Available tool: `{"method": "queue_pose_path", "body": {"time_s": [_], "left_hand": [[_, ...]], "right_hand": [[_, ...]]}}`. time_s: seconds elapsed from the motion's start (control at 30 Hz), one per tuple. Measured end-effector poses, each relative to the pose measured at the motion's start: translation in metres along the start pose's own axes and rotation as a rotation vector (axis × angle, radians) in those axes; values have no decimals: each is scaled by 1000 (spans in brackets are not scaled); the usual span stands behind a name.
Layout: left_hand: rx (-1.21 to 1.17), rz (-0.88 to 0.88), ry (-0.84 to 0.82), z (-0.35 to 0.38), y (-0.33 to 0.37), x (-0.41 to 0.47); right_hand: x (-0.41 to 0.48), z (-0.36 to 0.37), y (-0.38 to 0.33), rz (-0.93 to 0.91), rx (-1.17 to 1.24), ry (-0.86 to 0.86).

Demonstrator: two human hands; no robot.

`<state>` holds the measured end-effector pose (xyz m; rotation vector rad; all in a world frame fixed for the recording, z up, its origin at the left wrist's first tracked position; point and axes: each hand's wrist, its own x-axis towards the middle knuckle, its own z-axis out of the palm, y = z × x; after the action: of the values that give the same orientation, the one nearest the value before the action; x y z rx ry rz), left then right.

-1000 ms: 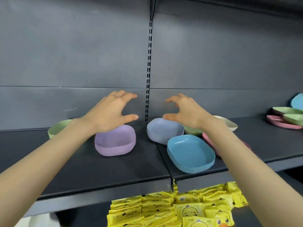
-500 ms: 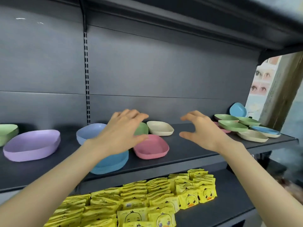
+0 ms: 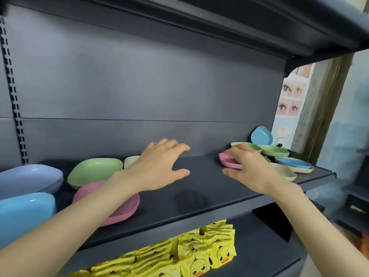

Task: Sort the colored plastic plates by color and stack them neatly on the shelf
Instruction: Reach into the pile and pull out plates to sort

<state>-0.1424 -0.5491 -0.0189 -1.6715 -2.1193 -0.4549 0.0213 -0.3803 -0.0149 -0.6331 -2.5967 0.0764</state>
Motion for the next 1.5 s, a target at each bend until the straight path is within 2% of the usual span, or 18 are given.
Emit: {"method": "queue_pose_path", "body": {"time_s": [0.1,0.23,0.47,0.83,1.13,1.5], "left_hand": [[-15,3,-54,24,5,42],[-43,20,-48,52,10,104],[-50,20,-107,102,33,195],[-134,-163,-172,200,76,309],[-176,-271,-379,237,73,372],[-238,-301,-590,272,55,416]], "right_hand": [[25,4,42,40,-33,-43],[56,5,97,90,-21,-31],[106,12,196,88,2,-42],[188,34,336,-59,53,-154],[260,65,397,-131,79,-237],[329,105,436,-200,19,-351]]}}
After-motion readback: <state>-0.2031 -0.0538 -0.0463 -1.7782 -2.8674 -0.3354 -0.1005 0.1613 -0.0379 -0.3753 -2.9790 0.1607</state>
